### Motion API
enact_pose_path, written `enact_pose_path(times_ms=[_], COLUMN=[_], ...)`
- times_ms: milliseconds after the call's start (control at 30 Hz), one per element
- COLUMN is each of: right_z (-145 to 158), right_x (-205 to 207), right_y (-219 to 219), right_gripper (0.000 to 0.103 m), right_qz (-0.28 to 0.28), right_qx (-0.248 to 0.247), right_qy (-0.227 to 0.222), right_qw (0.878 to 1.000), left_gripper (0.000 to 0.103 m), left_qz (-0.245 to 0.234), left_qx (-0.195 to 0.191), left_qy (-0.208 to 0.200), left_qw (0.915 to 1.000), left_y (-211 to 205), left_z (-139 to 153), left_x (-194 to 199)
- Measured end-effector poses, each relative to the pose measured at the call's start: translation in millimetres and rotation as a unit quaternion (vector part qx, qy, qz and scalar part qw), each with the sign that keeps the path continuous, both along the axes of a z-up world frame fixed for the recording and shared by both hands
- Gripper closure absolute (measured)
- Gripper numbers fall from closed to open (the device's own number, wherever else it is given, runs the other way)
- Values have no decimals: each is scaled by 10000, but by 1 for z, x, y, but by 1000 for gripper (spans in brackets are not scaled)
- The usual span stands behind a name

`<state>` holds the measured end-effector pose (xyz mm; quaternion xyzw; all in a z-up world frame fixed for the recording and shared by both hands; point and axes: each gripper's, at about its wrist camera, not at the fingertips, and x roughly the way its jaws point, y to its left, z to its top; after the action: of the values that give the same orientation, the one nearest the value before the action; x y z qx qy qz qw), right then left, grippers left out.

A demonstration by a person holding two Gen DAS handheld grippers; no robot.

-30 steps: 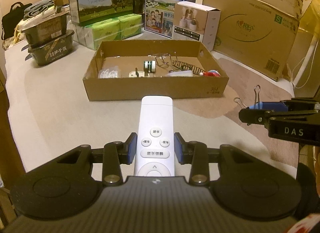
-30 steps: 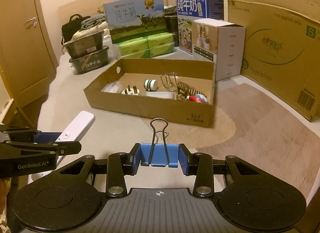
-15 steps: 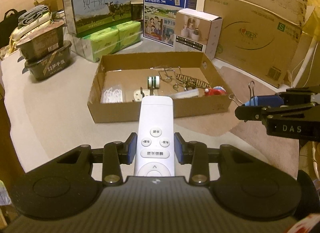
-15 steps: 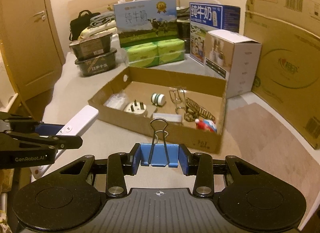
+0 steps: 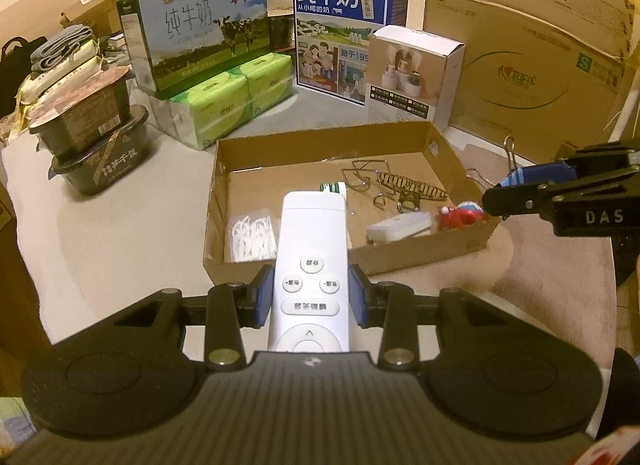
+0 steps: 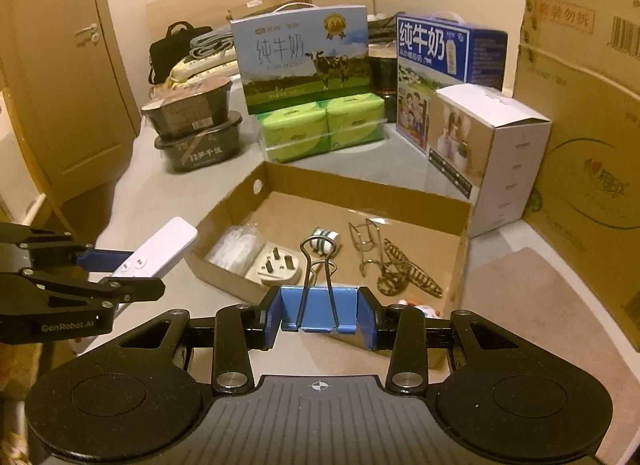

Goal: Organize rigid objects
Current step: 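Lift and carry the remote and binder clip toward the tray with both tools, then lower the remote and binder clip into the tray with both tools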

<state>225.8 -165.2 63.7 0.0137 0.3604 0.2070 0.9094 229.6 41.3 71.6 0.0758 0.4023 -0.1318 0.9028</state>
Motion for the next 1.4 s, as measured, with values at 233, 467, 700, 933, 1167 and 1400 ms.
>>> enact_pose_path(times_ms=[233, 467, 700, 933, 1167, 1400], right_z=[-3, -7, -13, -21, -29, -38], right_x=[24, 40, 55, 74, 97, 121], right_y=[6, 8, 7, 2, -6, -12], right_gripper=[63, 63, 63, 63, 63, 63], right_qz=[57, 81, 65, 41, 162, 618], right_qx=[-78, -136, -174, -262, -347, -502], right_qy=[93, 139, 191, 249, 260, 207], right_qw=[9999, 9998, 9996, 9993, 9989, 9966], left_gripper=[68, 68, 68, 68, 68, 68], left_qz=[-29, -38, -85, -166, -400, -910], left_qx=[106, 64, 65, 108, 263, 494], left_qy=[41, 135, 219, 263, 216, 135], left_qw=[9999, 9999, 9997, 9995, 9986, 9945], left_y=[-3, -5, -8, -10, -13, -19], left_z=[1, -7, -17, -24, -28, -35], left_x=[24, 45, 64, 87, 114, 140])
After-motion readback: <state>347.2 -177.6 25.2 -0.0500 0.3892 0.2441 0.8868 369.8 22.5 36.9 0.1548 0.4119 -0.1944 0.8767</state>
